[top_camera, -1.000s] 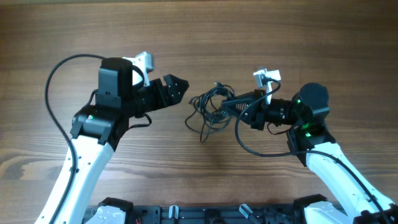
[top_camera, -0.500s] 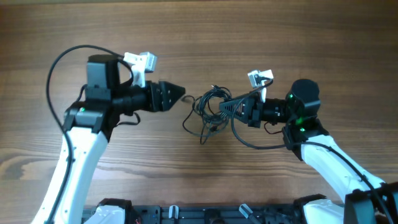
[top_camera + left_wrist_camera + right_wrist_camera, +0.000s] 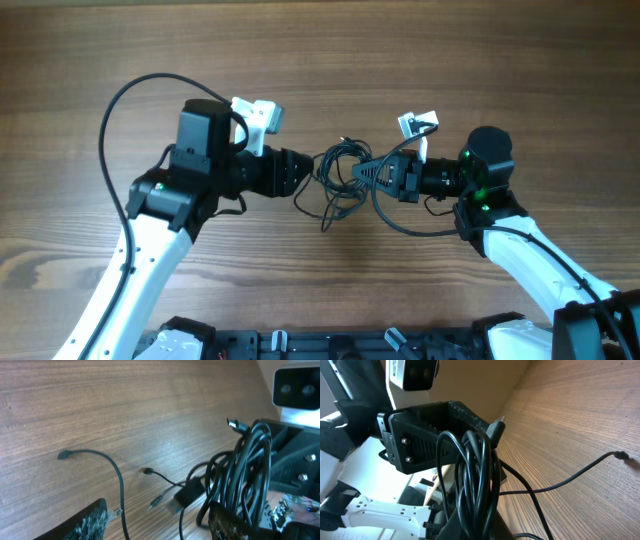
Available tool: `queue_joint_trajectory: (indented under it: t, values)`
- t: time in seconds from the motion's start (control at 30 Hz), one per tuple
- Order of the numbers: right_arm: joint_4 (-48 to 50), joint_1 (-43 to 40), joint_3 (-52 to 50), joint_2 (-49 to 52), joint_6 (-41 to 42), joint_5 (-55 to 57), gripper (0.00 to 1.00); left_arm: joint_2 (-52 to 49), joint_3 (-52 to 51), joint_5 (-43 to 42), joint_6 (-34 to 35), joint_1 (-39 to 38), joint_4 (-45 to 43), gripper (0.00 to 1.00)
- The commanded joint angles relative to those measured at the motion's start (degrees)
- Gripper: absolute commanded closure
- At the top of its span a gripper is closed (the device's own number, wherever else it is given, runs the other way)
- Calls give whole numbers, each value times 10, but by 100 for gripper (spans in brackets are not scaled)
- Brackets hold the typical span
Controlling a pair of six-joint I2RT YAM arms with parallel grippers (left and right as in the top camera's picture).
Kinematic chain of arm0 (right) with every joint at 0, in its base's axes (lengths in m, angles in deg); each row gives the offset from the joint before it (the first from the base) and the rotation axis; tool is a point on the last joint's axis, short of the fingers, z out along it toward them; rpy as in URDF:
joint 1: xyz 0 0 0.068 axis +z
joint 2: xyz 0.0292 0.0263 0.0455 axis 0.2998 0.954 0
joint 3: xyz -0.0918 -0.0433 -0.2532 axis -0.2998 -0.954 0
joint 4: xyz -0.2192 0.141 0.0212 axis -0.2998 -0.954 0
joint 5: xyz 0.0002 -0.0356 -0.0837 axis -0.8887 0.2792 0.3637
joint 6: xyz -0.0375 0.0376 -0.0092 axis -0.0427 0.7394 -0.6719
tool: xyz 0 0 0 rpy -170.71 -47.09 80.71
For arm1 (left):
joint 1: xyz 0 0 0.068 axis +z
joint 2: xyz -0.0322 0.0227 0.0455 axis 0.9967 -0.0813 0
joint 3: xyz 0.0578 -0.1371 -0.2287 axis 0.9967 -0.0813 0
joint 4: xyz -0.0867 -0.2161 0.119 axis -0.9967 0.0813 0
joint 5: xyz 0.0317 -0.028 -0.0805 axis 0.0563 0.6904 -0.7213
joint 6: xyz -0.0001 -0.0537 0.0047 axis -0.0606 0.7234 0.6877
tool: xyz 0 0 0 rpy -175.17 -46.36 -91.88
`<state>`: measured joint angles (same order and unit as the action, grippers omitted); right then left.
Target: Untangle cables
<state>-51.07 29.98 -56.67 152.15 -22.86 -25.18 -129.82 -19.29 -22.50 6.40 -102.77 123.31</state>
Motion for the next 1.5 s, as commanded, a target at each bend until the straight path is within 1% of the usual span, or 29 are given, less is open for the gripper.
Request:
queue_joint_trajectory:
  t: [0.0,0.23,0.27,0.3,0.33,0.4,0.43,0.47,0.57,0.67,0.73,0.77,0.83,0.9,0.97,1.1,1.23,1.33,1.37,1.47]
  values:
    - [7,-1,3,2,3,-21,96,-18,3,22,16,-15,-13,34]
    - [11,-1,3,2,3,-34,96,-56,3,22,16,-38,-13,33]
    - [17,-1,3,2,3,-42,95,-64,3,26,17,-39,-12,34]
    - [26,-1,3,2,3,-55,95,-71,3,50,34,-40,-11,36]
    - [36,-1,3,2,4,-69,95,-78,3,97,68,-39,-9,37]
    - [50,-1,3,2,4,-92,96,-87,3,176,135,-39,-5,34]
    - [54,-1,3,2,4,-100,95,-90,3,203,161,-39,-4,32]
    - [54,-1,3,2,4,-100,95,-95,3,215,176,-39,-4,32]
    - [54,-1,3,2,5,-85,96,-95,3,215,177,-40,2,31]
    - [64,-1,3,2,28,-44,95,-95,3,215,176,-40,42,31]
    - [96,-1,3,2,43,-39,95,-95,3,219,176,-39,81,31]
    - [122,-1,3,2,56,-42,96,-96,3,234,176,-39,102,33]
    - [163,-1,3,2,75,-43,95,-96,3,281,187,-39,138,37]
    - [191,-2,3,2,91,-43,96,-96,3,350,231,-38,173,37]
    - [204,-2,3,2,97,-43,96,-96,3,411,280,-28,209,35]
    - [203,-2,3,2,97,-43,96,-96,3,413,286,-3,219,32]
    - [203,-2,3,2,108,-24,95,-96,3,392,290,3,226,29]
    - [203,-2,3,2,109,-8,95,-96,3,410,335,5,256,29]
    - [203,-2,3,2,109,-8,95,-96,3,428,367,9,266,29]
    - [203,-2,3,2,109,-9,95,-96,3,441,451,31,279,21]
